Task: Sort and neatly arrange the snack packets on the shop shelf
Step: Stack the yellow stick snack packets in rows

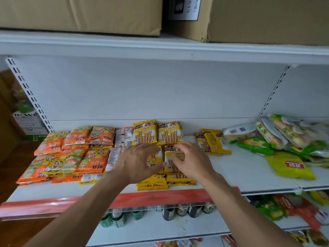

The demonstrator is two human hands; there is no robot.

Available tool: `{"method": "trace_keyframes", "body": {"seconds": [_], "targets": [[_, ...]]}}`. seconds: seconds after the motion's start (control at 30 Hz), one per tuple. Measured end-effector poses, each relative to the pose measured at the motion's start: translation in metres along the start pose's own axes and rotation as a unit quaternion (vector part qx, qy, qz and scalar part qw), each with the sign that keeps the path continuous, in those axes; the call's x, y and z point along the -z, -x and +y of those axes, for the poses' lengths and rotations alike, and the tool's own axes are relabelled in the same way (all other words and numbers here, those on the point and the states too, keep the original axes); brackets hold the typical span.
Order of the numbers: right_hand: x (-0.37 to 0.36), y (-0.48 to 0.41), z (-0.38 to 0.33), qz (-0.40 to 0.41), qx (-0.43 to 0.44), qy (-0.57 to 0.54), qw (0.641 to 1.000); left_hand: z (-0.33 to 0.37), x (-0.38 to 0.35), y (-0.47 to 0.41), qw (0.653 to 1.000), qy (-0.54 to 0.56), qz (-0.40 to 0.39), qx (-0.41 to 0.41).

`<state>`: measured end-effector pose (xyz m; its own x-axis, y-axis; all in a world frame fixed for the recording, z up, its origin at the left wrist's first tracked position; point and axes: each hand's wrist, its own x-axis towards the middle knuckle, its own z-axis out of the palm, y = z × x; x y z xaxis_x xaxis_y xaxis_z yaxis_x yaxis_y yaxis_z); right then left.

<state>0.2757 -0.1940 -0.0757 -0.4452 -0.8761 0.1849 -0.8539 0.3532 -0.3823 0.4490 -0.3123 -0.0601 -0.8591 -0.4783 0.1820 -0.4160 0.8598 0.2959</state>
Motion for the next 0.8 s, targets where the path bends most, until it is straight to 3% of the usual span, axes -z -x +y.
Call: {"method": "trace_keyframes", "body": {"seconds": [0.27,0.57,0.7,0.8], "targets": [[0.035,-0.015,0.038,-0.023,-0.067,0.038,0.997,0.041,0.005,-0.044,0.999,-0.032,-0.020,-0.004],[0.052,-0.007,0.133,-0.027,-0.119,0.001,0.992,0.114,-0.044,-0.125,0.997,-0.032,-0.067,-0.024],[0.047,-0.019,0.173,-0.020,-0.073,-0.040,0.996,0.134,-0.086,-0.161,0.990,0.042,-0.130,0.032],[0.034,-0.028,0.193,-0.073,-0.035,0.000,0.997,0.136,-0.119,-0.178,0.983,0.024,-0.166,0.073]]}}
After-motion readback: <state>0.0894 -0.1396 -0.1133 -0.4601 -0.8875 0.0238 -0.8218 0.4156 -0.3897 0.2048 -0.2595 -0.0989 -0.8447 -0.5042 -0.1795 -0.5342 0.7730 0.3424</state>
